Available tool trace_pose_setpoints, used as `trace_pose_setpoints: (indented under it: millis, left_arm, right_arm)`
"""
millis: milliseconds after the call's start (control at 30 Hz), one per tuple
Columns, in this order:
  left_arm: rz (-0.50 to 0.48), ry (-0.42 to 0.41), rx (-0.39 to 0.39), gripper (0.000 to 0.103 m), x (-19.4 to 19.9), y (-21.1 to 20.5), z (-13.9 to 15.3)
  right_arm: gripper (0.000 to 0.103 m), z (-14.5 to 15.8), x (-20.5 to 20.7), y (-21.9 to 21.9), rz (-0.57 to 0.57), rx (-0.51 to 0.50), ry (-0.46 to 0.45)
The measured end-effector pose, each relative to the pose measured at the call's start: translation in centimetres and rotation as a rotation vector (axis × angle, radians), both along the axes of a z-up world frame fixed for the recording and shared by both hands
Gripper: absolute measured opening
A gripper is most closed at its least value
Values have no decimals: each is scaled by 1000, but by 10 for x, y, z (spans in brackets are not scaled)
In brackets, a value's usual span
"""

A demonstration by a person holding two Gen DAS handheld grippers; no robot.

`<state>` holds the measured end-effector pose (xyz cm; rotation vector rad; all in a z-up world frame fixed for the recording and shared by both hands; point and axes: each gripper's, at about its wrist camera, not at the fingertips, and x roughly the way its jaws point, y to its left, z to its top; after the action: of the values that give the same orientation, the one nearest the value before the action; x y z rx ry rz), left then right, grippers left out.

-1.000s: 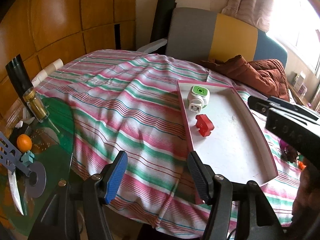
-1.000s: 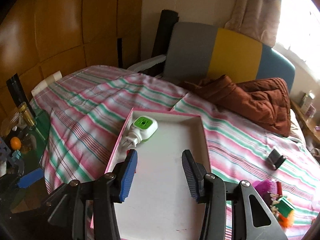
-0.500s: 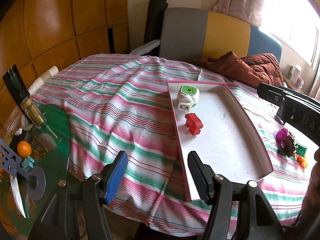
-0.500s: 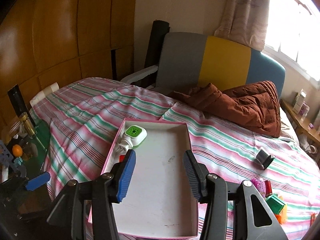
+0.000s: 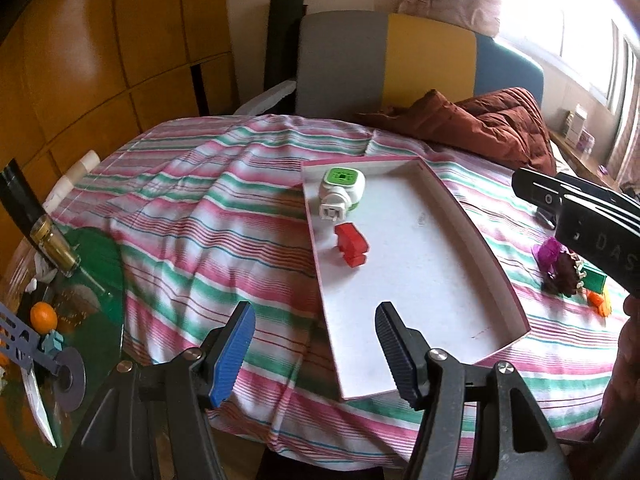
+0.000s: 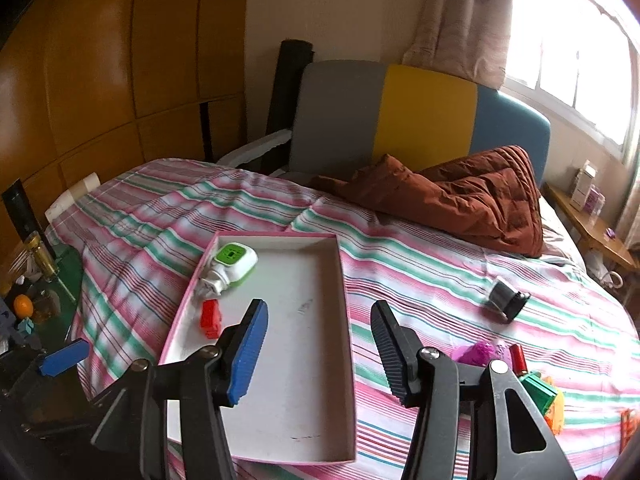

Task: Organize rigid objects
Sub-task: 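Move both grippers back toward the toy cluster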

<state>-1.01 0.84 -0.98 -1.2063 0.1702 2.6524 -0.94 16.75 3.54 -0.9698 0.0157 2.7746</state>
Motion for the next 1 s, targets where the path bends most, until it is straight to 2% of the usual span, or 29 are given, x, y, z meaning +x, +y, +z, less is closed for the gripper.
trace_pose_setpoints:
  millis: [433, 533, 733, 900, 1000]
  left_arm:
    - [-100, -3, -10, 63, 6, 37, 6]
    - [-142, -5, 8, 63, 6, 48, 10]
    - [-239, 3, 31, 63, 9, 79, 19]
    - [-291, 62, -12, 63, 15, 107, 29]
    - [-330, 86, -44, 63, 17, 122, 33]
  right_arm:
    - [58, -2, 18, 43, -69, 12, -7]
    - [61, -2, 22, 61, -83, 4, -23]
    - [66, -6, 37, 130, -199, 41, -68]
    - [69, -18, 56, 198, -326, 57, -104]
    - [69, -32, 72, 242, -428, 27, -116]
